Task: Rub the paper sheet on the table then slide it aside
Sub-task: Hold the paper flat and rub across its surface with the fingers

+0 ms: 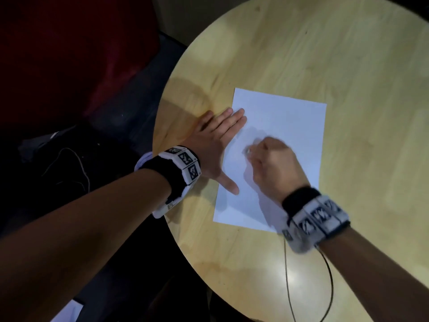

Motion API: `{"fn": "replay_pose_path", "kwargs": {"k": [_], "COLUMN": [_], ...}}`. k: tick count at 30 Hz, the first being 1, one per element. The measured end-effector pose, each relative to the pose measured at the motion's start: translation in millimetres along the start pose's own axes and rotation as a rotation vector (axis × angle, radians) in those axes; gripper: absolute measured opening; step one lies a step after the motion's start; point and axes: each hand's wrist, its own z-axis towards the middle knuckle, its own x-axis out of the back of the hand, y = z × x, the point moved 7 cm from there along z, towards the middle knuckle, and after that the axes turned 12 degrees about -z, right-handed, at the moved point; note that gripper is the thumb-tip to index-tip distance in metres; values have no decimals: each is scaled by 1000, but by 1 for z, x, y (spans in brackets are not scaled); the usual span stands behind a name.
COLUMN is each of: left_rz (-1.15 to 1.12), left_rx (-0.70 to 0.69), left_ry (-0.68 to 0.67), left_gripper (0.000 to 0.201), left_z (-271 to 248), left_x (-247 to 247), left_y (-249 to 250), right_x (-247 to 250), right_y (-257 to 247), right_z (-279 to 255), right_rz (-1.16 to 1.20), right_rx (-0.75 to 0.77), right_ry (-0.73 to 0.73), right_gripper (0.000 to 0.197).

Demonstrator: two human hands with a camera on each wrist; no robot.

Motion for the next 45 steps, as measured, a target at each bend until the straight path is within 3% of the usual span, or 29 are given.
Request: {"fn": "replay_pose_path", "kwargs": {"k": [4,9,13,16,22,31,35,37,41,43,45], "left_rz": [-22,0,-58,-106,-70,-33,-37,-34,-45,-44,-44], "left_rx": [-9,-2,-9,-110,-188,-109,-104,-101,-74,-81,-97], "left_ry": [6,-12,38,107,119,46,41,34,-5,10,47], "left_gripper": [163,163,148,137,137,153,153,153,155,155,154], "left_z": [-2,-3,-4,5,14,18,18,19,20,20,19], "left_x": [0,0,0,1,-2,-4,-4,-4,-3,-3,-4], "left_y": [0,4,15,28,31,26,26,26,26,27,26], "right_x": [-8,-2,-7,-5,-2,3,-1,1,5,2,-3], "right_y": [-16,42,38,34,34,45,-3,2,52,43,16], "right_z": [-37,12,-6,-18,-21,11,-42,-31,30,20,-13], "right_rz": [80,44,90,135,116,-83,9,13,-150,-142,-48], "right_rx": [90,-99,-127,-140,-112,-182,-15,21,-206,-219,-149], "right_ry": [-128,48,56,95,83,105,-45,-85,7,22,-55], "right_gripper": [11,12,13,12,12,12,22,22,10,7,9]}}
